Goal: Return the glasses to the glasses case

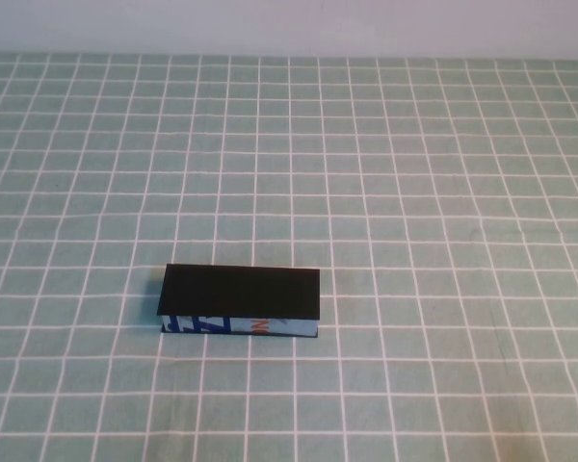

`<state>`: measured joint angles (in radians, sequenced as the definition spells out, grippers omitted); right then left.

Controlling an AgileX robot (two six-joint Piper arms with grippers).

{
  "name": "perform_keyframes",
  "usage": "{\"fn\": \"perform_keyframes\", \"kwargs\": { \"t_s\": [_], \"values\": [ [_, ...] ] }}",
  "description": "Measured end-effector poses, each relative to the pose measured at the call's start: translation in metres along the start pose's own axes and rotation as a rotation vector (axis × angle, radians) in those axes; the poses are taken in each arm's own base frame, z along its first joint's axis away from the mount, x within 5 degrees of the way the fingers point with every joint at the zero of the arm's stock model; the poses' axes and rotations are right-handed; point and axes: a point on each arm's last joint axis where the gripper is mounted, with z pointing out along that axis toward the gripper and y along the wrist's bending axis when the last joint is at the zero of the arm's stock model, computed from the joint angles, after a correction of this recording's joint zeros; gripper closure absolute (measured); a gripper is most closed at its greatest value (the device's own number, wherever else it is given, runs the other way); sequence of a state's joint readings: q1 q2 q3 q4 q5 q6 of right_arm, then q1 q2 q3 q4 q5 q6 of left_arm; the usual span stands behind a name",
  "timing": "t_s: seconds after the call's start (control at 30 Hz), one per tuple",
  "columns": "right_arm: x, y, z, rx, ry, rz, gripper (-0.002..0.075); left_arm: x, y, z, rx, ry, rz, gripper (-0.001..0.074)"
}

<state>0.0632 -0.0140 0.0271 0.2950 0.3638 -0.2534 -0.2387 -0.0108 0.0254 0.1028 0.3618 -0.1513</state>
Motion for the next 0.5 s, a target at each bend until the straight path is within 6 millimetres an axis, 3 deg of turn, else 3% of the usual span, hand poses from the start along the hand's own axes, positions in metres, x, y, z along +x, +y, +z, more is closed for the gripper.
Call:
{"fn": "perform_keyframes", "kwargs": {
  "t_s": [0.5],
  "values": [
    [0.0011, -0.0076, -0.0003, 0.084, 0.009, 0.076, 0.0737, 0.0, 0.0001, 0.0, -0.001, 0.0, 0.002, 0.0733]
  ]
}}
